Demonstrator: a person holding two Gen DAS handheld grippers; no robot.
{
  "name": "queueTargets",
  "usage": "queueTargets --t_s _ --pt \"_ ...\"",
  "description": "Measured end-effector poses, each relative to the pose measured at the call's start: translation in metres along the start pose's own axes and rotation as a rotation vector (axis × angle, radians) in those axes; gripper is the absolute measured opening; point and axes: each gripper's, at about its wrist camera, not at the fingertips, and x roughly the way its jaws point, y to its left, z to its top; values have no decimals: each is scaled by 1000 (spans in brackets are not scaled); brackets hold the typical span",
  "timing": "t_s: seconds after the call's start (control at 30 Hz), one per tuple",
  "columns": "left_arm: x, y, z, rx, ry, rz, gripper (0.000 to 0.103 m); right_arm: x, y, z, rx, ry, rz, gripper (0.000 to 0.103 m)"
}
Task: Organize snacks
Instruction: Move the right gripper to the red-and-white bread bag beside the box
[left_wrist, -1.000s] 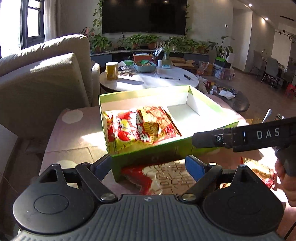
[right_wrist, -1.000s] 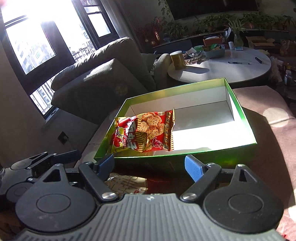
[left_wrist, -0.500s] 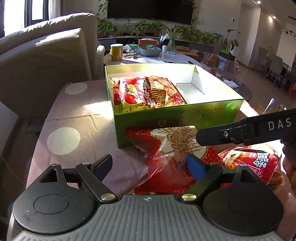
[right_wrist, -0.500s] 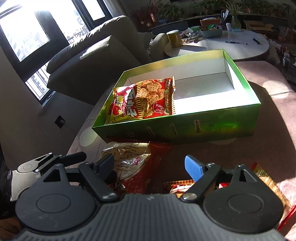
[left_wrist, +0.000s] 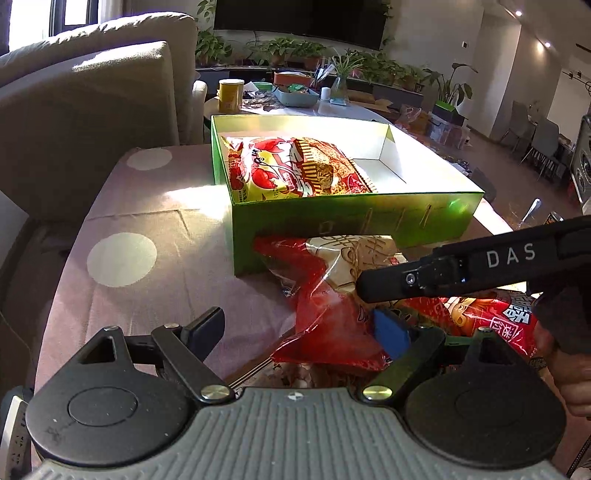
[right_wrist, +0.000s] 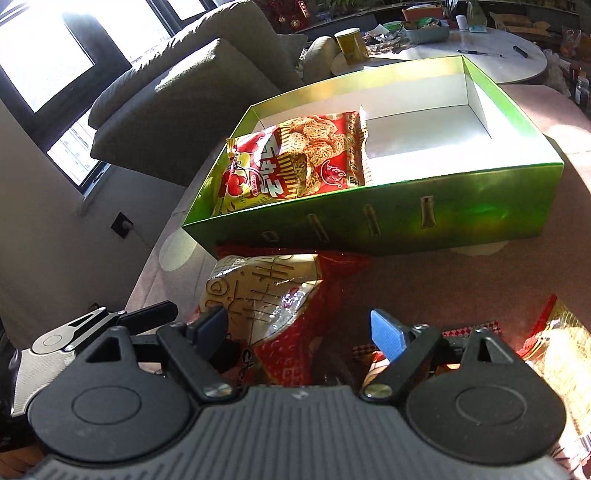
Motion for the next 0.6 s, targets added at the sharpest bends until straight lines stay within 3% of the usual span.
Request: queueTargets --t_s 0.37,0.6 --pt "-4 3 -4 -19 -4 -42 79 1 -3 -1 27 1 18 76" --pt "2 -4 11 -2 -19 -86 83 -1 -7 6 47 0 27 76"
